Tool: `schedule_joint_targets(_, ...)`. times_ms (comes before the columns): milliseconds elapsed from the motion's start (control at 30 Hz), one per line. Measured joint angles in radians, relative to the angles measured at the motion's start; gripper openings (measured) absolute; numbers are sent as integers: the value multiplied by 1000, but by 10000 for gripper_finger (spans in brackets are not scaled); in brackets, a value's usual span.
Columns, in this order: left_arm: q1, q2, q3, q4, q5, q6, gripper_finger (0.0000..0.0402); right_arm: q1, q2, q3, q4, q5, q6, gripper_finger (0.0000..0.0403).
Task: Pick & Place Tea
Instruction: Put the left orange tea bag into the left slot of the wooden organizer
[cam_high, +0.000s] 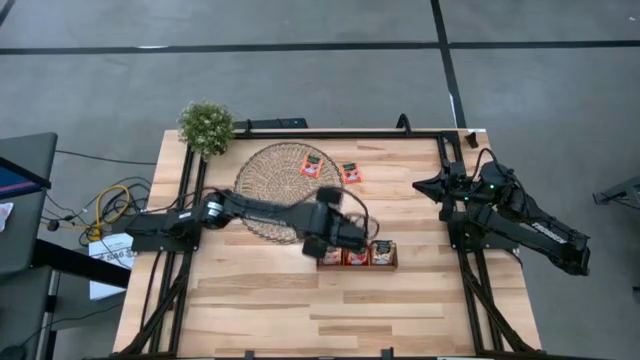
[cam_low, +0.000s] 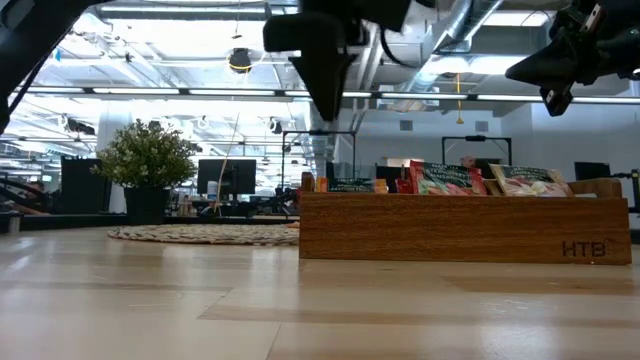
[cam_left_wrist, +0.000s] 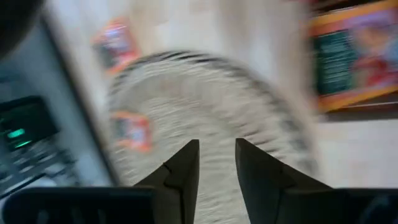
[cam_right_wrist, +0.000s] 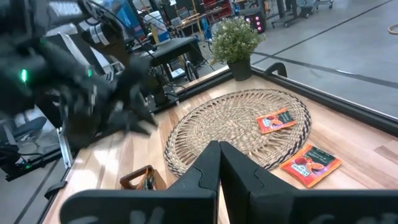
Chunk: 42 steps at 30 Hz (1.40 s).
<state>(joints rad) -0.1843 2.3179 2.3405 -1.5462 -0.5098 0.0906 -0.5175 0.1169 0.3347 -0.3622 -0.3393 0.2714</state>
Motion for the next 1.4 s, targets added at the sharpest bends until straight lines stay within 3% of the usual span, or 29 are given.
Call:
schedule_joint_targets(67, 28, -29, 0, -4, -61, 27, 97, 0, 0, 0, 0, 0, 0, 0)
schedule_joint_targets(167, 98, -73, 0, 32, -60, 73, 96, 0, 0, 0, 1, 0, 0, 0)
schedule_joint_targets(400, 342, -108, 0, 154, 119, 97, 96, 0, 0, 0, 3, 1, 1, 0)
schedule_joint_targets(667, 573, -91, 0, 290, 249, 342, 96, 0, 0, 0, 3, 1, 1, 0)
schedule_joint_targets(867, 681, -62, 0, 298, 483, 544, 96, 0, 0, 0, 3, 1, 33, 0)
schedule_joint_targets(1000, 750, -46, -11, 315, 674, 587, 99, 0, 0, 0, 3, 2, 70, 0)
schedule_joint_targets(1400, 793, -41, -202, 384, 590, 767, 149, -1, 0, 0, 3, 27, 79, 0)
